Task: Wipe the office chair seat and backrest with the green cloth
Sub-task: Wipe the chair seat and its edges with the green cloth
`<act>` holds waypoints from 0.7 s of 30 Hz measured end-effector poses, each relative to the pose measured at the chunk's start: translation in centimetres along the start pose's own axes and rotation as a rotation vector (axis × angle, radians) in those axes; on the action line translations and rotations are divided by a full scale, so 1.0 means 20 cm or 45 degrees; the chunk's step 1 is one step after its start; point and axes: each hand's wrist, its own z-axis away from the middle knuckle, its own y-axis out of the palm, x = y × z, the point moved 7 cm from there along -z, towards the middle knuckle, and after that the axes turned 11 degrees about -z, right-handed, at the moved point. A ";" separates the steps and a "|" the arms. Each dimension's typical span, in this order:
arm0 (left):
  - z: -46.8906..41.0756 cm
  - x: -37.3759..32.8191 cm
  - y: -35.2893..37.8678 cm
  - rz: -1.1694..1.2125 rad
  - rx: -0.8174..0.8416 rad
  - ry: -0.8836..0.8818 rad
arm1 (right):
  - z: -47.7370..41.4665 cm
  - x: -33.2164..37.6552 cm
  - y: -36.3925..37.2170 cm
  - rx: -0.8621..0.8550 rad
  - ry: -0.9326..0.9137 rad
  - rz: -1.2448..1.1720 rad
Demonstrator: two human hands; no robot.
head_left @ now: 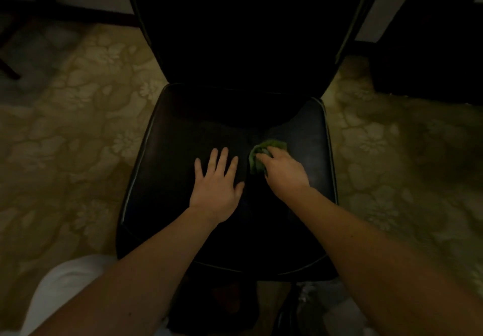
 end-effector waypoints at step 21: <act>-0.33 -0.42 -0.14 0.052 -0.129 0.040 | 0.20 -0.66 -0.38 -0.463 0.185 -0.604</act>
